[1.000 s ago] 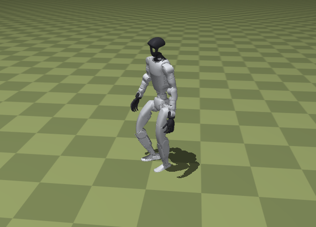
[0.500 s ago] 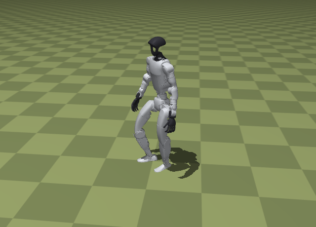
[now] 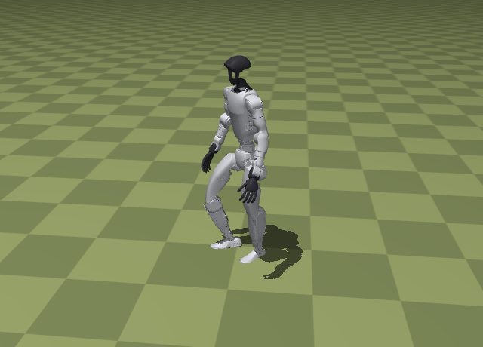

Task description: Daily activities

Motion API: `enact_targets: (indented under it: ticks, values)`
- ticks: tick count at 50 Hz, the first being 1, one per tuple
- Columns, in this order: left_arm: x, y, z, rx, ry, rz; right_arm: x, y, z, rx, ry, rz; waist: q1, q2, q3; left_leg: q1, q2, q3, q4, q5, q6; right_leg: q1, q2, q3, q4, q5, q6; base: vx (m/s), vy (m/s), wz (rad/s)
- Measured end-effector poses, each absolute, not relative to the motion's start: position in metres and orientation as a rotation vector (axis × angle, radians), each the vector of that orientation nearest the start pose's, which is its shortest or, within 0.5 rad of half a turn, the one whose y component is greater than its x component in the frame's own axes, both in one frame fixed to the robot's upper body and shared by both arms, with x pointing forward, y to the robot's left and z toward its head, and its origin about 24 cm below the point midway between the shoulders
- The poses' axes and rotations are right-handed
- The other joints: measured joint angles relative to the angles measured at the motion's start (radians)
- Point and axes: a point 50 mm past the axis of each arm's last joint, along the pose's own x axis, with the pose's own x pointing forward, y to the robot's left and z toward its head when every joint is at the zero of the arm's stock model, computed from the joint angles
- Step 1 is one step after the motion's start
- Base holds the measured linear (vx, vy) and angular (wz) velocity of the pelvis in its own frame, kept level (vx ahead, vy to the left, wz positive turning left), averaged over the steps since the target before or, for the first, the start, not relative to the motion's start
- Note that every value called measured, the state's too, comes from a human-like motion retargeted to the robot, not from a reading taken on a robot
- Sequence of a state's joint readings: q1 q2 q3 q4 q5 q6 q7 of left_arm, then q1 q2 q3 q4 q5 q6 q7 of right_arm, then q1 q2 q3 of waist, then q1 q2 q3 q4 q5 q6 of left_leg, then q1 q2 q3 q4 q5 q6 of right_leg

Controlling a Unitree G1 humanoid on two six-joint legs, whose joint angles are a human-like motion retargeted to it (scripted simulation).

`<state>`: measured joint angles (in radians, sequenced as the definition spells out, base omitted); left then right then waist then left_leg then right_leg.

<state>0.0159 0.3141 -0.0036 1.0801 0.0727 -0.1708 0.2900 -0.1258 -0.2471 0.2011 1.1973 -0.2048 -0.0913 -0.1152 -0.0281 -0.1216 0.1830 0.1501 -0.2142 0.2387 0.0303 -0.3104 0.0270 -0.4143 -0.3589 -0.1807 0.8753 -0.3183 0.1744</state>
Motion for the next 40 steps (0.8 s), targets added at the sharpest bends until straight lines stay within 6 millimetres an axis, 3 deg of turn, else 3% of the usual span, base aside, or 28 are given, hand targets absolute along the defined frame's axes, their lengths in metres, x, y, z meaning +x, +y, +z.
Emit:
enact_targets:
  ticks: [5, 12, 16, 20, 23, 25, 28, 30, 33, 37, 40]
  values:
    - [0.163, 0.296, -0.093, 0.539, 0.644, 0.475, 0.170, -0.227, -0.133, -0.601, 0.889, 0.050, -0.024, 0.010, -0.007, 0.019, 0.009, 0.010, -0.028, -0.003, -0.010, -0.049, -0.011, -0.006, 0.030, 0.040, -0.001, 0.11, -0.05, -0.09]
    - [0.204, 0.334, -0.010, 0.570, 0.194, 0.761, 0.184, -0.237, -0.120, -0.588, 0.795, -0.057, -0.068, 0.028, -0.018, 0.042, 0.027, 0.013, -0.036, -0.024, -0.024, -0.096, -0.004, 0.039, 0.021, 0.060, 0.014, 0.16, -0.09, 0.01]
    - [0.204, 0.355, 0.034, 0.550, -0.018, 0.949, 0.186, -0.246, -0.115, -0.552, 0.767, -0.140, -0.085, 0.040, -0.027, 0.055, 0.046, 0.017, -0.012, -0.054, -0.030, -0.089, 0.009, 0.049, -0.032, 0.062, 0.017, 0.23, -0.16, -0.05]
    - [0.183, 0.376, 0.052, 0.493, -0.111, 1.157, 0.180, -0.257, -0.113, -0.497, 0.772, -0.226, -0.091, 0.057, -0.038, 0.063, 0.078, 0.030, 0.043, -0.099, -0.042, -0.050, 0.032, 0.026, -0.081, 0.024, -0.002, 0.30, -0.22, -0.21]
    - [0.156, 0.391, 0.049, 0.420, -0.101, 1.337, 0.170, -0.265, -0.115, -0.448, 0.795, -0.293, -0.092, 0.074, -0.046, 0.060, 0.118, 0.038, 0.129, -0.135, -0.054, 0.001, 0.064, 0.001, -0.113, -0.039, -0.031, 0.34, -0.25, -0.38]
    - [0.133, 0.402, 0.042, 0.347, -0.075, 1.476, 0.167, -0.272, -0.115, -0.419, 0.805, -0.331, -0.091, 0.135, -0.032, 0.025, 0.219, 0.026, 0.303, -0.210, -0.073, 0.091, 0.160, -0.044, -0.211, -0.046, -0.060, 0.35, -0.26, -0.56]
    - [0.100, 0.408, 0.023, 0.249, 0.004, 1.648, 0.151, -0.279, -0.120, -0.382, 0.846, -0.387, -0.076, 0.151, -0.031, -0.018, 0.291, 0.028, 0.505, -0.209, -0.090, 0.139, 0.211, -0.046, -0.225, -0.083, -0.086, 0.30, -0.25, -0.45]
    - [0.079, 0.412, 0.010, 0.157, 0.061, 1.754, 0.145, -0.285, -0.121, -0.360, 0.863, -0.420, -0.076, 0.205, -0.029, -0.084, 0.452, 0.082, 0.737, -0.156, -0.094, 0.202, 0.300, -0.081, -0.323, -0.067, -0.114, 0.27, -0.24, -0.09]
    - [0.055, 0.408, -0.011, 0.056, 0.158, 1.852, 0.134, -0.290, -0.123, -0.353, 0.895, -0.447, -0.055, 0.235, -0.018, -0.150, 0.615, 0.118, 1.000, -0.022, -0.043, 0.261, 0.366, -0.091, -0.376, -0.078, -0.148, 0.24, -0.24, -0.17]
    - [0.039, 0.399, -0.034, -0.064, 0.265, 1.887, 0.130, -0.295, -0.123, -0.380, 0.919, -0.453, -0.002, 0.289, 0.013, -0.287, 0.724, 0.036, 1.258, -0.003, 0.019, 0.348, 0.471, -0.073, -0.470, -0.067, -0.184, 0.21, -0.21, -0.42]
    - [0.040, 0.390, -0.045, -0.118, 0.307, 1.853, 0.133, -0.295, -0.122, -0.411, 0.916, -0.436, 0.038, 0.309, 0.032, -0.380, 0.705, -0.005, 1.338, -0.059, 0.058, 0.385, 0.505, -0.045, -0.493, -0.069, -0.196, 0.22, -0.12, -0.40]
